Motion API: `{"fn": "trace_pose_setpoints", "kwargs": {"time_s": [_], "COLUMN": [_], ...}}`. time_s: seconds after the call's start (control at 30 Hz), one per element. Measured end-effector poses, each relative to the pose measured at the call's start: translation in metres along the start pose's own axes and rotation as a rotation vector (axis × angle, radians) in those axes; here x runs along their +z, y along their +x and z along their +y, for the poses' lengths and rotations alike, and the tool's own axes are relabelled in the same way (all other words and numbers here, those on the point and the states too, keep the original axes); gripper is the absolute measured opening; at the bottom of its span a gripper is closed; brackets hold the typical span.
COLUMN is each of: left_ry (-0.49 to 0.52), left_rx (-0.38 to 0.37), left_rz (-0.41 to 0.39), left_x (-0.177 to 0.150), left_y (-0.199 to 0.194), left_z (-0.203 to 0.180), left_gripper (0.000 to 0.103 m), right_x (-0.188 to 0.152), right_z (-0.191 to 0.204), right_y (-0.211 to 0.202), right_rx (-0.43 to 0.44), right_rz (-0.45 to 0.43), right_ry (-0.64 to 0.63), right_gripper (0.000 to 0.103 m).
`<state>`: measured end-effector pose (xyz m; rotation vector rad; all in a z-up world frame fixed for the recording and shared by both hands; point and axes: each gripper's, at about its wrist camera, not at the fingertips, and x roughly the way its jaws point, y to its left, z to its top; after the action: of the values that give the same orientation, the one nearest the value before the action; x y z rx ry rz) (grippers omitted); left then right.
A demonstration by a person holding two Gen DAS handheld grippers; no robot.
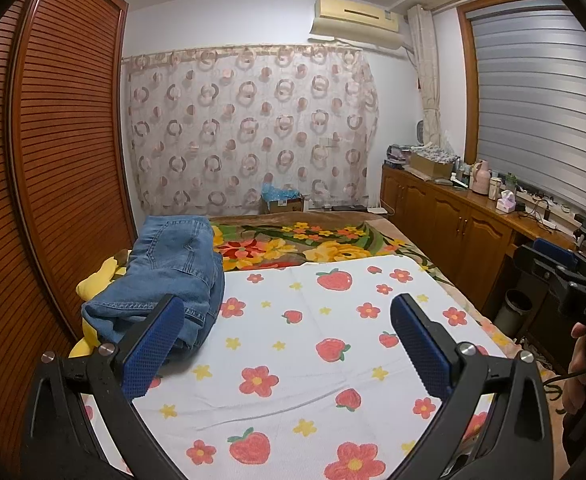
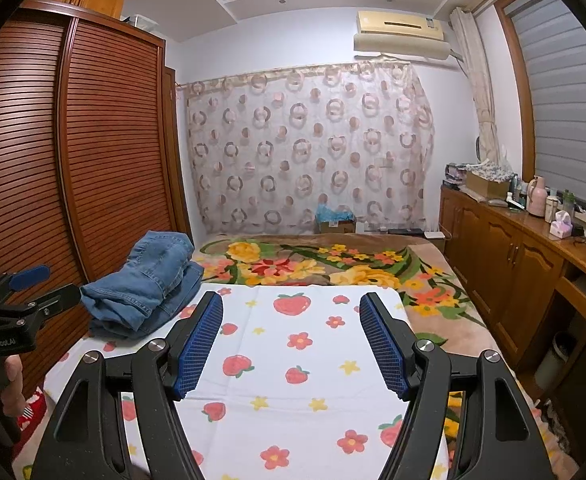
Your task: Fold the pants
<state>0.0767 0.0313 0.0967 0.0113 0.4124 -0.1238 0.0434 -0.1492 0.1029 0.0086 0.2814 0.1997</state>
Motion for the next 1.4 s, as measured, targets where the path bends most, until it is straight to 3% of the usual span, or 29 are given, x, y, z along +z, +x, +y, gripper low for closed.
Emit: {"fn": "trace_pose_setpoints", "kwargs": {"time_s": [1.4], "left_ry": [0.001], "left_rx": [-0.001], "left_rz": [-0.001], "left_x": [-0.0005], "left_y": [0.0005], "left_z": [0.0025], "left_gripper": [0.103], "right_x": [-0.0049], "right_z": [0.0063], "right_y": [0.0024], "right_rx": [0.005], "right_rz": [-0.004], "right_ry": [-0.002], "right_gripper": [0.073]}}
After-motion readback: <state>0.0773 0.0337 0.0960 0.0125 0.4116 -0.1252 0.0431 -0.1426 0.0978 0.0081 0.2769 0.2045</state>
